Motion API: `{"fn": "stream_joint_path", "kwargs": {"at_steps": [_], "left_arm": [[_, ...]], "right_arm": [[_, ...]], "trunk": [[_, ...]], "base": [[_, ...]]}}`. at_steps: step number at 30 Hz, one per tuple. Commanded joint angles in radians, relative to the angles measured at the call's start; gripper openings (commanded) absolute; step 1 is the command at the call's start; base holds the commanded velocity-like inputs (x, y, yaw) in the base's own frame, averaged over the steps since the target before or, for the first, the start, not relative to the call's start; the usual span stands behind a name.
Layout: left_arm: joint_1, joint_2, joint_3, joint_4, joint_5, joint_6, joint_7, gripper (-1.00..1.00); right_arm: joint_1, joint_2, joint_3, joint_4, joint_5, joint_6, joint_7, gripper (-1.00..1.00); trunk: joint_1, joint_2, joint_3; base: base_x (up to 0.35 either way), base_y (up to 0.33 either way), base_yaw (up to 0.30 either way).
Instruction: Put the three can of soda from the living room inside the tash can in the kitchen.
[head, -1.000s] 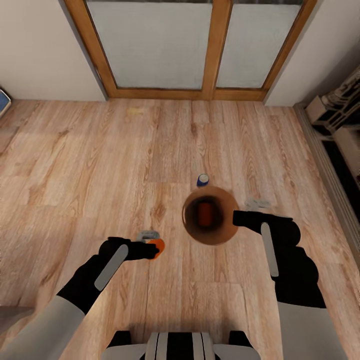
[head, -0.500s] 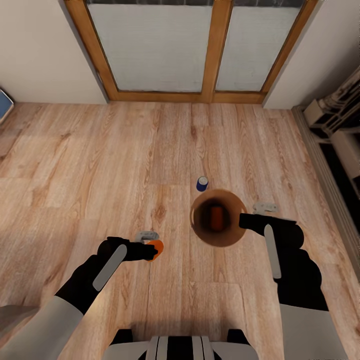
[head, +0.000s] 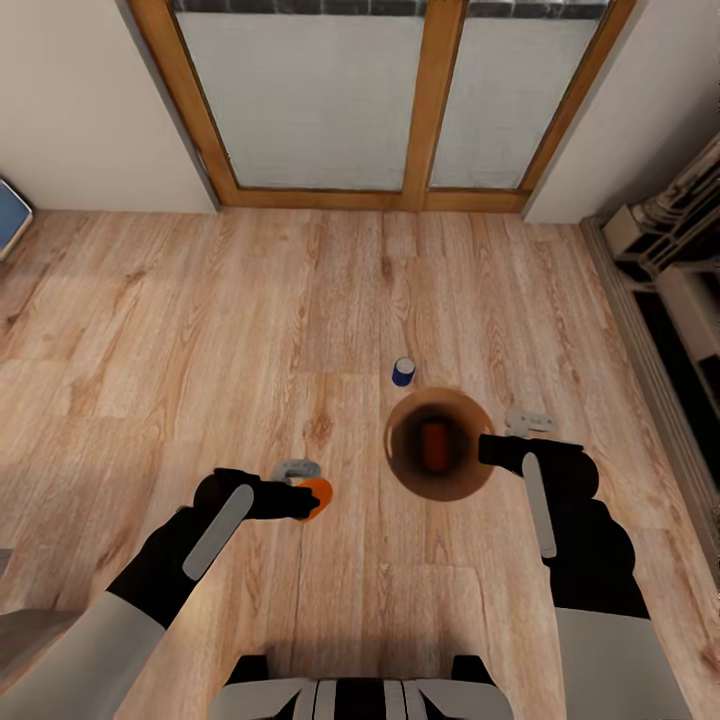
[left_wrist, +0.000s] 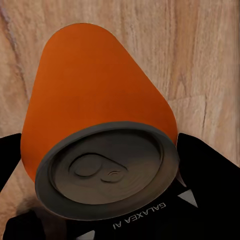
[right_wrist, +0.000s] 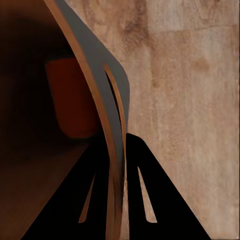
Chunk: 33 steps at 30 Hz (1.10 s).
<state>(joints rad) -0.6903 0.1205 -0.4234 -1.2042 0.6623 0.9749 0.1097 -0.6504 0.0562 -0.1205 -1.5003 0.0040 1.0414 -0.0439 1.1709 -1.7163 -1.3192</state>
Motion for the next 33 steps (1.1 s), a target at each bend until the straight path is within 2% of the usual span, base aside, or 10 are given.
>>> {"fn": "stream_joint_path", "kwargs": {"at_steps": [1, 8, 17, 21, 25, 30, 31, 33], "left_arm": [[0.0, 0.0, 0.001, -0.004, -0.001, 0.003, 0.0, -1.0], [0.001, 0.0, 0.007, -0.052, 0.002, 0.041, -0.006, -1.0], [0.002, 0.003, 0.01, -0.07, 0.005, 0.072, -0.088, -1.0], [0.002, 0.017, 0.01, -0.086, 0.005, 0.072, -0.115, -1.0], [0.002, 0.043, 0.009, -0.119, 0.006, 0.072, -0.149, -1.0], [0.002, 0.059, 0.009, -0.138, 0.006, 0.072, -0.186, -1.0], [0.002, 0.06, 0.009, -0.142, 0.006, 0.072, -0.188, -1.0], [0.002, 0.062, 0.009, -0.152, 0.007, 0.072, -0.193, -1.0]], "right_arm": [[0.0, 0.0, 0.0, 0.001, -0.02, -0.007, -0.002, -1.0], [0.0, 0.0, -0.002, 0.009, -0.02, -0.035, -0.026, -1.0], [-0.001, -0.003, -0.017, 0.058, -0.018, -0.048, -0.028, -1.0], [-0.001, -0.004, -0.02, 0.081, -0.018, -0.062, -0.029, -1.0], [-0.001, -0.005, -0.022, 0.091, -0.017, -0.067, -0.03, -1.0], [-0.001, -0.006, -0.044, 0.096, -0.016, -0.069, -0.032, -1.0], [-0.001, -0.006, -0.045, 0.097, -0.016, -0.069, -0.038, -1.0], [-0.001, -0.005, -0.047, 0.102, -0.017, -0.073, -0.092, -1.0]], "trunk": [[-0.004, 0.007, 0.003], [-0.031, 0.056, 0.025], [-0.065, 0.119, 0.053], [-0.081, 0.147, 0.066], [-0.096, 0.175, 0.078], [-0.115, 0.21, 0.094], [-0.119, 0.217, 0.097], [-0.127, 0.231, 0.104]], "base": [[0.0, 0.0, 0.0], [0.0, 0.0, 0.0], [0.0, 0.0, 0.0], [0.0, 0.0, 0.0], [0.0, 0.0, 0.0], [0.0, 0.0, 0.0], [0.0, 0.0, 0.0], [0.0, 0.0, 0.0]]}}
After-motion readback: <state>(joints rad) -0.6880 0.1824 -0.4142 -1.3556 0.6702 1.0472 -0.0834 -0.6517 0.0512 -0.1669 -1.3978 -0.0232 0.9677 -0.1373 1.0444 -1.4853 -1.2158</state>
